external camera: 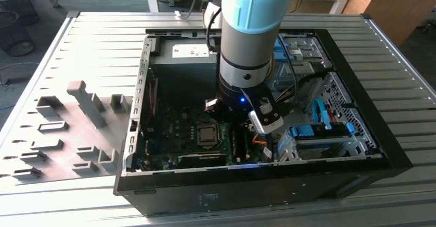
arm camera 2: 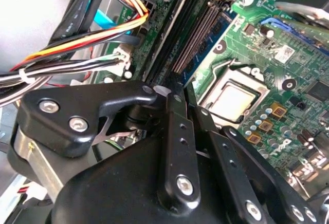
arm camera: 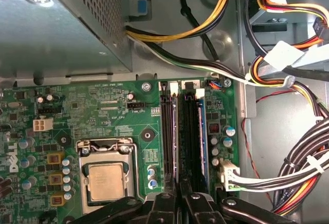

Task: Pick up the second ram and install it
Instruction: 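Insert the second ram into the second slot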

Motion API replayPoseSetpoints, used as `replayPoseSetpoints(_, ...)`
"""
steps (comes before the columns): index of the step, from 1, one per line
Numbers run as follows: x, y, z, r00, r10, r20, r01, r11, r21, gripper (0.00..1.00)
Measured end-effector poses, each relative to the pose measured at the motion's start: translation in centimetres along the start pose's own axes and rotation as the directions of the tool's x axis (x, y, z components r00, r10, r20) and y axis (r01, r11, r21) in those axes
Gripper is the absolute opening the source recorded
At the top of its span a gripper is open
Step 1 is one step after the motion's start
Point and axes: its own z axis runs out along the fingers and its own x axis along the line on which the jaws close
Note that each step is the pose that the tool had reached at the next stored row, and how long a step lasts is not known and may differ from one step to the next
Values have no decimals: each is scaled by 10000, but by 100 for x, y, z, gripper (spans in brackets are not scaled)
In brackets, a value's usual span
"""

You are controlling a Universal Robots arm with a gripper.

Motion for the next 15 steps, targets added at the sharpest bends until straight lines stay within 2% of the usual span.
replayPoseSetpoints(10, -5, 13, 9, 10000, 0, 2, 0, 10000, 14, 14)
replayPoseSetpoints(12, -6, 13, 4, 10000, -3, 5, 3, 10000, 60, 14)
replayPoseSetpoints(15, -5, 16, -13, 10000, -3, 13, 3, 9998, 175, 14)
